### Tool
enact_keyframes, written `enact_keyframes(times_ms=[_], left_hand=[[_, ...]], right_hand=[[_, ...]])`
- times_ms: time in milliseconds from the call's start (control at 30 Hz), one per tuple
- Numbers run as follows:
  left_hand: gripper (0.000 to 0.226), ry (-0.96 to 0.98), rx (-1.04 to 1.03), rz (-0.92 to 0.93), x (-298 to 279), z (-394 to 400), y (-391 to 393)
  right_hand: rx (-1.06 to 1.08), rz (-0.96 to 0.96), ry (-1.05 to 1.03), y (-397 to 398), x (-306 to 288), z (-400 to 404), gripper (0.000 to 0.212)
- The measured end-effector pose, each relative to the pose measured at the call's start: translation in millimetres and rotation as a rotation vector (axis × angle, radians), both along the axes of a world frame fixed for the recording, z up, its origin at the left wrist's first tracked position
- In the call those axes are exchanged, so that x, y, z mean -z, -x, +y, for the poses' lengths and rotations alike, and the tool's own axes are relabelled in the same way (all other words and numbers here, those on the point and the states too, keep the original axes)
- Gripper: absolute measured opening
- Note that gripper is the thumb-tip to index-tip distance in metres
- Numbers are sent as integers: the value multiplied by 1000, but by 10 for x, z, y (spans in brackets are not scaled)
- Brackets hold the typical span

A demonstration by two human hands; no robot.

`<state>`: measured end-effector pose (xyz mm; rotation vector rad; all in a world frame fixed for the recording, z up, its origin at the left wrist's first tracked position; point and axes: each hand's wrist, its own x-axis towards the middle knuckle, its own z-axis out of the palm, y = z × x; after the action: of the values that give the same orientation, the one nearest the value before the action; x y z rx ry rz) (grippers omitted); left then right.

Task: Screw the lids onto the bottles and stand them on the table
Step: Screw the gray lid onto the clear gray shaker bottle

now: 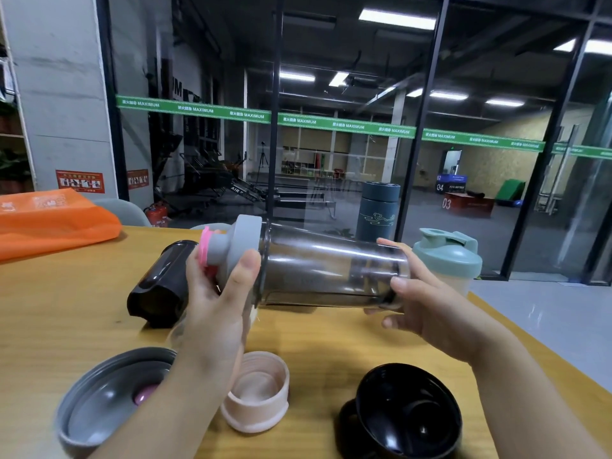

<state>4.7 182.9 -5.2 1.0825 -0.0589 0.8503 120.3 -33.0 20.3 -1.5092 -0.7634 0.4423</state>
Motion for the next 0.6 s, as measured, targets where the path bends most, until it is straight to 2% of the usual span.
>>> enact_keyframes(times_ms=[200,300,367,467,600], left_hand=[[40,67,20,-17,-27,-12,11],[40,76,32,-7,-34,-27,22],[42,64,31,-5,-36,-17,27],[56,37,21,-8,-32,-10,31],[72,-14,18,7,-27,-32,31]], right_hand=[[39,-92,-59,-5,-14,13,94],[99,-118,-54,7,-15,29,103],[118,-143,-23,3,-4,35,94],[156,-148,26,-16,12,54,68],[240,-86,86,6,32,83,64]])
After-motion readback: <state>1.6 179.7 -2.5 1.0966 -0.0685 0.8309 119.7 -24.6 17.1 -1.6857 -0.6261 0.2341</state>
